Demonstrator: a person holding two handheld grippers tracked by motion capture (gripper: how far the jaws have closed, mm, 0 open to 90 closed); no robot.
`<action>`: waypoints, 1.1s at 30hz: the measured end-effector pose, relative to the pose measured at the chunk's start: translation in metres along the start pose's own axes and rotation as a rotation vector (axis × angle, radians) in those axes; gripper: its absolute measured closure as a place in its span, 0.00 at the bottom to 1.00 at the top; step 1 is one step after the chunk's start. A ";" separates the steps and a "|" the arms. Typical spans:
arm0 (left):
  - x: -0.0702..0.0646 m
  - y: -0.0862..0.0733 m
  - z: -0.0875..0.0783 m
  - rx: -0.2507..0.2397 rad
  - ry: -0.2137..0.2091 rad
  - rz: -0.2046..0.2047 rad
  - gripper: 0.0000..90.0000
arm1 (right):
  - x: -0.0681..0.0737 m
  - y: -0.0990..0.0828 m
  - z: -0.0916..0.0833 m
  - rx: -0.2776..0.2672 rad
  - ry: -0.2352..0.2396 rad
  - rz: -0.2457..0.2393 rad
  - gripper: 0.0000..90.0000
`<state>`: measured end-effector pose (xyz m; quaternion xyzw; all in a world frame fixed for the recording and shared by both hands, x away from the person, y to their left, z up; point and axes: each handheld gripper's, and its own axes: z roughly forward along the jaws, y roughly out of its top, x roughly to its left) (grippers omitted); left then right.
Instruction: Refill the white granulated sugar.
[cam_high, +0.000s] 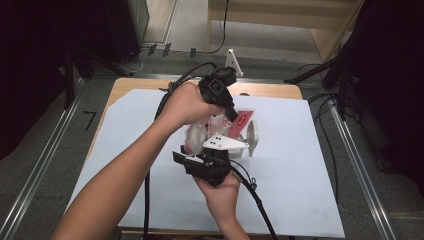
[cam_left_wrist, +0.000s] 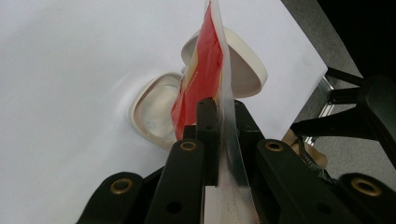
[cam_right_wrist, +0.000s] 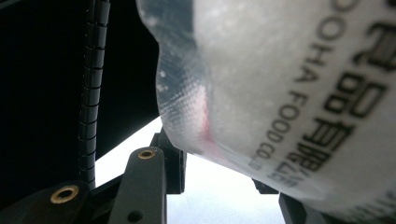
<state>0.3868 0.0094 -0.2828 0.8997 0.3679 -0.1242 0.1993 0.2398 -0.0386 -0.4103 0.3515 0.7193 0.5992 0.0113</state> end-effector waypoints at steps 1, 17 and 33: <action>0.000 0.000 0.000 -0.002 -0.001 0.001 0.95 | 0.000 0.000 0.000 0.001 0.000 0.002 0.71; 0.000 0.000 -0.003 -0.003 0.004 -0.005 0.95 | 0.003 0.003 -0.002 0.002 0.013 0.003 0.71; 0.003 -0.002 -0.007 -0.008 0.004 -0.010 0.95 | 0.007 0.005 0.003 0.001 0.003 -0.015 0.68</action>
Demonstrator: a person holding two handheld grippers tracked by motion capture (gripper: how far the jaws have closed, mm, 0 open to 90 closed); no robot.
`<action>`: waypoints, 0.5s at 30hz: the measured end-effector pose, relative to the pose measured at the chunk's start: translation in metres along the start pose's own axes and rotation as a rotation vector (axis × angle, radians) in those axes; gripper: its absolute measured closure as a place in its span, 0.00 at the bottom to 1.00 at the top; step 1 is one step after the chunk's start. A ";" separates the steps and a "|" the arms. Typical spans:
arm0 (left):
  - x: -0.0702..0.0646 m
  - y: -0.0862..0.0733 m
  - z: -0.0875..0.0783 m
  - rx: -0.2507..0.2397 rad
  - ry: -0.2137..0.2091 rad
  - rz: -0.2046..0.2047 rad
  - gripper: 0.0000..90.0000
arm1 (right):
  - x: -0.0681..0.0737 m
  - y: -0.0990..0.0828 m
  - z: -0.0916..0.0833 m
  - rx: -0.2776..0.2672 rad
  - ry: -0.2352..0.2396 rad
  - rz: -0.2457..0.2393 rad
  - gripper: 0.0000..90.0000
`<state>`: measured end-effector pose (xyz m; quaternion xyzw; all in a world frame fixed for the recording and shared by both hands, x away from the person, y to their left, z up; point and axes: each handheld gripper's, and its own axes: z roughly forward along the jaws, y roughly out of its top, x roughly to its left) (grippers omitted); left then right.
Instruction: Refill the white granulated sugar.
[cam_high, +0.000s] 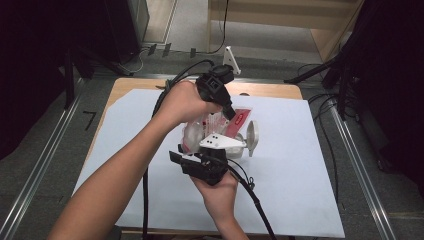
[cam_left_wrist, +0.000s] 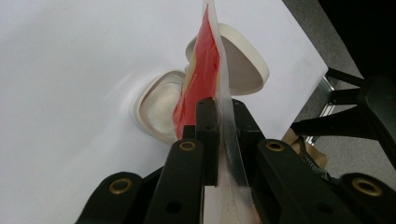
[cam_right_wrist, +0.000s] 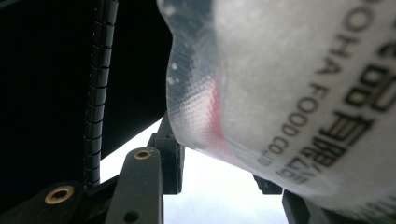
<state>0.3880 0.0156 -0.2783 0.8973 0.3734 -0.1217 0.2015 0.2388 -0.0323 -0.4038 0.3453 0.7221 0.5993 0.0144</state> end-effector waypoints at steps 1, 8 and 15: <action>0.000 0.000 0.000 0.000 0.000 0.000 0.95 | 0.000 0.000 0.000 0.001 -0.002 0.000 0.68; 0.002 -0.002 -0.002 -0.010 -0.008 -0.008 0.95 | 0.002 0.001 0.002 0.004 -0.002 -0.010 0.68; 0.002 -0.002 -0.003 0.000 -0.007 -0.006 0.95 | 0.004 0.002 0.002 0.006 -0.004 -0.013 0.69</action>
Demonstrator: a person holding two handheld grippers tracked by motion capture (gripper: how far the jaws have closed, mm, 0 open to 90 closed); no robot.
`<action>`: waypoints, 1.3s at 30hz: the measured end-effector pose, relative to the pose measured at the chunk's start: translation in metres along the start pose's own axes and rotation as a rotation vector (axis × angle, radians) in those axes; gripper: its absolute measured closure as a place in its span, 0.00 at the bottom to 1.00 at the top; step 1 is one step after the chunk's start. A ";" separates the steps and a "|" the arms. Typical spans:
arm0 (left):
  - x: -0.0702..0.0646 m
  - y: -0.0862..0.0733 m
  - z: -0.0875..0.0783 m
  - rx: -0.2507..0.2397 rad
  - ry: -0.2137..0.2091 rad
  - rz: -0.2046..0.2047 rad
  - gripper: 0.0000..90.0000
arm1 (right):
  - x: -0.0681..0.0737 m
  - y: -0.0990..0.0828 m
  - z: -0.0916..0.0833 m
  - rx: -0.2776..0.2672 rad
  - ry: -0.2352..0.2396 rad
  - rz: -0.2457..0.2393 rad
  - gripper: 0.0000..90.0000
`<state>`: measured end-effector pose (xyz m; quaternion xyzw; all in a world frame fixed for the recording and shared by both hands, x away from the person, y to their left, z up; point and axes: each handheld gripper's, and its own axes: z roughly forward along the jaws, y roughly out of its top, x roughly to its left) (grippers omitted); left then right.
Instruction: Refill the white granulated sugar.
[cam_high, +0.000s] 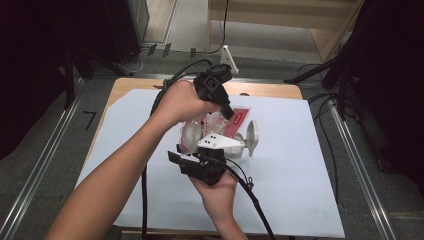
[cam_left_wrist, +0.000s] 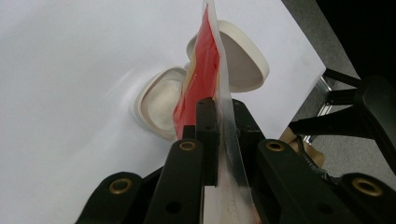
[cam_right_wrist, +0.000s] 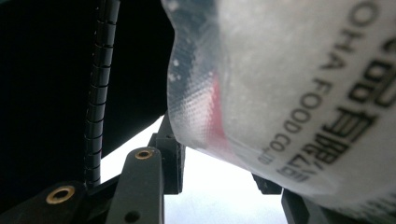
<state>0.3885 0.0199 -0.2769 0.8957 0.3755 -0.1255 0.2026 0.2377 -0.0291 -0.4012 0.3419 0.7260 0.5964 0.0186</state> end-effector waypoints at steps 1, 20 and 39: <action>0.000 0.000 0.000 -0.001 -0.001 -0.003 0.95 | 0.000 0.000 0.000 -0.001 -0.001 -0.002 0.69; -0.002 0.002 0.003 0.002 0.004 0.005 0.95 | -0.001 -0.001 -0.001 -0.012 -0.009 0.008 0.71; -0.002 0.002 0.002 -0.002 0.002 0.004 0.94 | -0.003 -0.002 -0.001 -0.027 0.005 0.022 0.72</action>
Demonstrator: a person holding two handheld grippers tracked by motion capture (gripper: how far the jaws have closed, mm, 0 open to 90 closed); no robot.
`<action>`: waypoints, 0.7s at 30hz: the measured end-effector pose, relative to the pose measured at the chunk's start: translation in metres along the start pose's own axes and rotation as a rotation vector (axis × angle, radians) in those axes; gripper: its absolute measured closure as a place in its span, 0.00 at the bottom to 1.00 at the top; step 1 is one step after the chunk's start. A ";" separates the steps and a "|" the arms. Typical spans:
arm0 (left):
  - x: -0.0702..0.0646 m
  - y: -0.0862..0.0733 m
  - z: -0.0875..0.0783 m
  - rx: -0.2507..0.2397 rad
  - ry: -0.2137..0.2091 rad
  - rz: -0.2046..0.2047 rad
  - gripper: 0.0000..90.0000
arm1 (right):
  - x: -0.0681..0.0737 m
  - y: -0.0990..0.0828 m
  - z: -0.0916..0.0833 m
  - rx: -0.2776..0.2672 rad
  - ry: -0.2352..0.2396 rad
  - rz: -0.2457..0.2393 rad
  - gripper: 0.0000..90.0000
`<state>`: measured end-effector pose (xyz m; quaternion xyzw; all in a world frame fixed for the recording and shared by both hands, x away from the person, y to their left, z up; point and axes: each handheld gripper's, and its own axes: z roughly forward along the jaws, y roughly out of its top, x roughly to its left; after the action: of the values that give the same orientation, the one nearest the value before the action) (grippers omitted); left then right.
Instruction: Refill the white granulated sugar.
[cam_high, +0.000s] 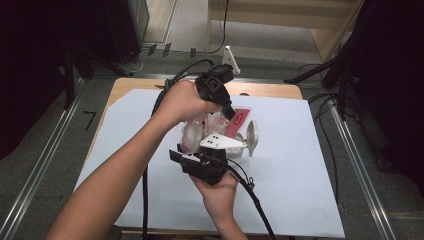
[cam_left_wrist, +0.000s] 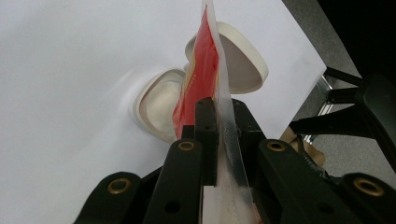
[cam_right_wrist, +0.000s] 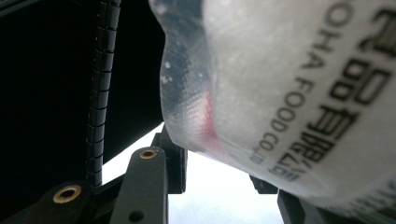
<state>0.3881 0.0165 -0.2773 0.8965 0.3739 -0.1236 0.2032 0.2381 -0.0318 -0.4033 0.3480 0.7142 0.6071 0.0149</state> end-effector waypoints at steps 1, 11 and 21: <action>0.000 0.000 -0.001 0.007 0.003 0.002 0.94 | 0.000 0.000 0.000 -0.002 0.001 -0.001 0.72; 0.002 -0.003 -0.003 0.006 0.008 -0.017 0.93 | 0.004 0.001 0.003 0.003 0.026 -0.005 0.71; 0.005 -0.002 -0.005 0.008 0.018 -0.023 0.93 | 0.001 0.005 0.007 0.012 0.038 0.006 0.71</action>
<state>0.3907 0.0229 -0.2753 0.8941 0.3853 -0.1194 0.1946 0.2422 -0.0251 -0.4005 0.3384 0.7169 0.6095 -0.0027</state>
